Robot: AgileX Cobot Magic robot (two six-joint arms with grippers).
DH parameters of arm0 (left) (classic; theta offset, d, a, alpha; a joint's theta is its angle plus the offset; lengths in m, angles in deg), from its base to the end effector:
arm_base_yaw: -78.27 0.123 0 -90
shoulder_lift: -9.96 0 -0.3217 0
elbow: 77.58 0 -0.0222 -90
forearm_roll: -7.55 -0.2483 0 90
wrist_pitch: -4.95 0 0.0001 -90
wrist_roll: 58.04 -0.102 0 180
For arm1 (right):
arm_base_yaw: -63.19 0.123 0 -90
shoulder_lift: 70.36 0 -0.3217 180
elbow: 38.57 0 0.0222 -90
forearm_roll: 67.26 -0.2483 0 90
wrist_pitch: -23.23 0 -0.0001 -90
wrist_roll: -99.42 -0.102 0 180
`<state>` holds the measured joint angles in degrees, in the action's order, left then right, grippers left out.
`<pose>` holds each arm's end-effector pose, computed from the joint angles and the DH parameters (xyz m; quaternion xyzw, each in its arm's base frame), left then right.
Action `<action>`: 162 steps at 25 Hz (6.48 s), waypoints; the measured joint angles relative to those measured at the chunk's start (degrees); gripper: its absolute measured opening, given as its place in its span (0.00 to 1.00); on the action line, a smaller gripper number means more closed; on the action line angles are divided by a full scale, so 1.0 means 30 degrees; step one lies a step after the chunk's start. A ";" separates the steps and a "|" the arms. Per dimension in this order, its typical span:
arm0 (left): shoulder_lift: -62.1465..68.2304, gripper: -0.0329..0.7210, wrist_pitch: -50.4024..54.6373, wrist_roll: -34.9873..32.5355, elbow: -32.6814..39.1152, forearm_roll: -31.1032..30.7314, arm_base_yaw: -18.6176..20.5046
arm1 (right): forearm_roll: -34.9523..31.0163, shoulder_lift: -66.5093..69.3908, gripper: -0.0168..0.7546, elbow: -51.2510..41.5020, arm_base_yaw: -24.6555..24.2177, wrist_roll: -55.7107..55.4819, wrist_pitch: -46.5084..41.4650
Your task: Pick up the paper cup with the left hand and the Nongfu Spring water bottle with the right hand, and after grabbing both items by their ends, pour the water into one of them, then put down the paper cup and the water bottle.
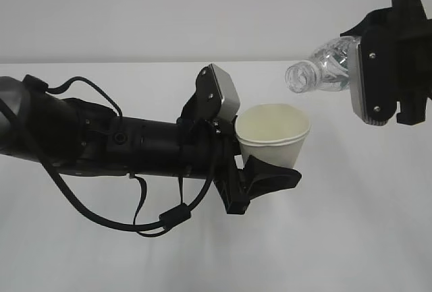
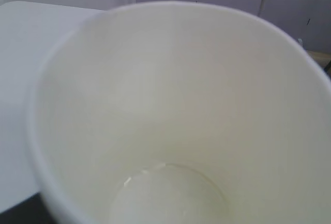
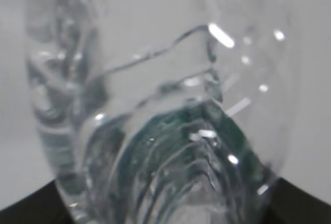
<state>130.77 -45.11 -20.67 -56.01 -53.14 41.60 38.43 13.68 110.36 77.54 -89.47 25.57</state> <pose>0.2835 -0.2961 0.1876 0.4984 0.6255 -0.4036 0.4443 0.2826 0.0763 0.3134 -0.7044 0.4700 -0.3379 0.4109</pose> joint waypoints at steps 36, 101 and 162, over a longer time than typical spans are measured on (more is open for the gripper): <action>0.0000 0.64 0.0000 -0.0280 0.0000 0.0308 0.0000 | 0.0000 0.0000 0.60 0.0321 0.0030 0.1000 0.0396; 0.0000 0.64 -0.0043 -0.0353 0.0000 0.0083 -0.0414 | 0.0000 0.0000 0.60 0.0321 0.0644 0.1371 0.0830; 0.0000 0.64 -0.0436 -0.0140 0.0000 -0.0152 -0.0414 | 0.0000 0.0000 0.58 0.0321 0.0644 0.2301 0.0685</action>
<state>130.77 -46.41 -21.09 -56.01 -53.59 40.35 38.43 13.68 111.32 79.47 -82.56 27.62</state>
